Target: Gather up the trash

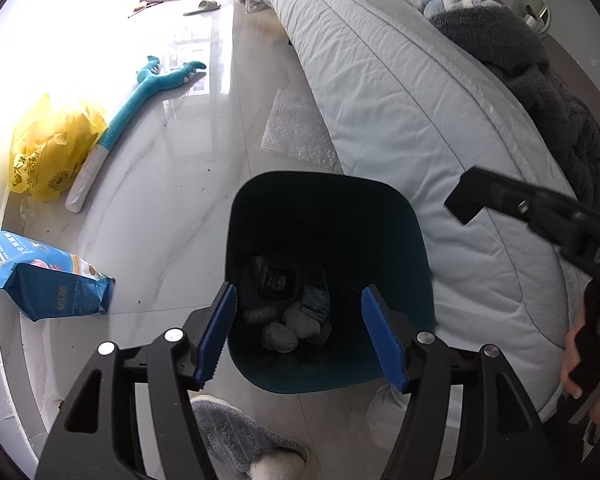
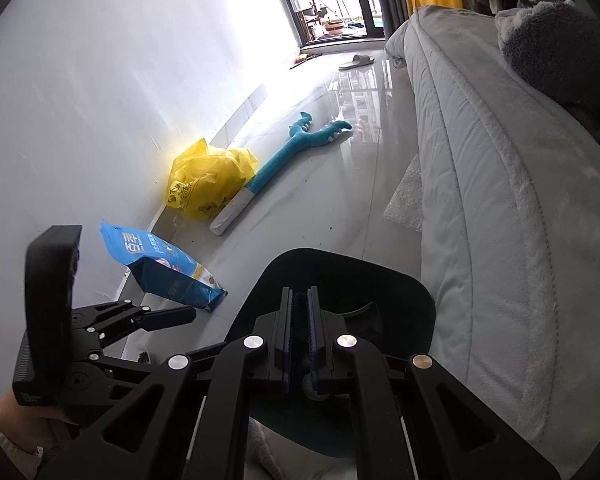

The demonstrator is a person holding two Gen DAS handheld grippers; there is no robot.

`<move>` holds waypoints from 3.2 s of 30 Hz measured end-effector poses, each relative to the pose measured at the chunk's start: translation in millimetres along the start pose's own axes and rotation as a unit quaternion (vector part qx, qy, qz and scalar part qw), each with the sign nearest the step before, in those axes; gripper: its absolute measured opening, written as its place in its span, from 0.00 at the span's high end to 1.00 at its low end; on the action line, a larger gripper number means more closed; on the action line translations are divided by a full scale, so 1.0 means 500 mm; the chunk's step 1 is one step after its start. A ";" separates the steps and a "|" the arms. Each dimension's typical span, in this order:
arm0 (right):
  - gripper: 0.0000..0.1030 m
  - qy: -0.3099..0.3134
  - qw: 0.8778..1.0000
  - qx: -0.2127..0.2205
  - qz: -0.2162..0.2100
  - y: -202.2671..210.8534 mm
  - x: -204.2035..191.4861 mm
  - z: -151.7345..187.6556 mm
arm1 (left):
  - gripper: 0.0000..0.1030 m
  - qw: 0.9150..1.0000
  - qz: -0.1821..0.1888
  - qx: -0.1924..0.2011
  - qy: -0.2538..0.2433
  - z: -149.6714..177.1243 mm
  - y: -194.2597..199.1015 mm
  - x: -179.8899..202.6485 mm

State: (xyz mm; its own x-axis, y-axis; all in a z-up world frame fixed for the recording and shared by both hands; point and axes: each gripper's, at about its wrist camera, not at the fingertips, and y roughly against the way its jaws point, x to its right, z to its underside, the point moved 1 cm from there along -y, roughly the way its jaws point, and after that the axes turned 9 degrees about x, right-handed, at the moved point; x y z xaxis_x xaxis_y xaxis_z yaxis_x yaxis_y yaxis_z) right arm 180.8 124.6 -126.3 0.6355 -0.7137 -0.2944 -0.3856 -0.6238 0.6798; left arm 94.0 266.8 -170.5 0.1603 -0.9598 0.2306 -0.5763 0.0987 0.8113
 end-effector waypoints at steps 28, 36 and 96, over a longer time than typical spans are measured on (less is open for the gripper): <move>0.93 -0.021 0.992 -0.122 0.035 -0.132 0.023 0.095 | 0.31 0.984 0.002 0.176 -0.027 -0.077 0.171 0.019; 0.61 -0.026 0.989 -0.143 0.036 -0.121 0.041 0.110 | 0.26 0.975 0.004 0.221 -0.025 -0.097 0.210 0.056; 0.03 -0.044 0.924 0.322 0.200 0.895 0.242 0.319 | 0.03 0.924 -0.054 0.344 -0.158 0.139 0.421 0.450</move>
State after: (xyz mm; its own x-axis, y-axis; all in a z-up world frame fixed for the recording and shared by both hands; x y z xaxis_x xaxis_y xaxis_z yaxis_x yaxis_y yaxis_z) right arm -21.3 -291.7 35.2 0.3103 -0.9338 -0.1780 -0.9144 -0.3444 0.2129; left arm -47.0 53.2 14.6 0.0678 -0.9937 -0.0891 -0.9609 -0.0891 0.2624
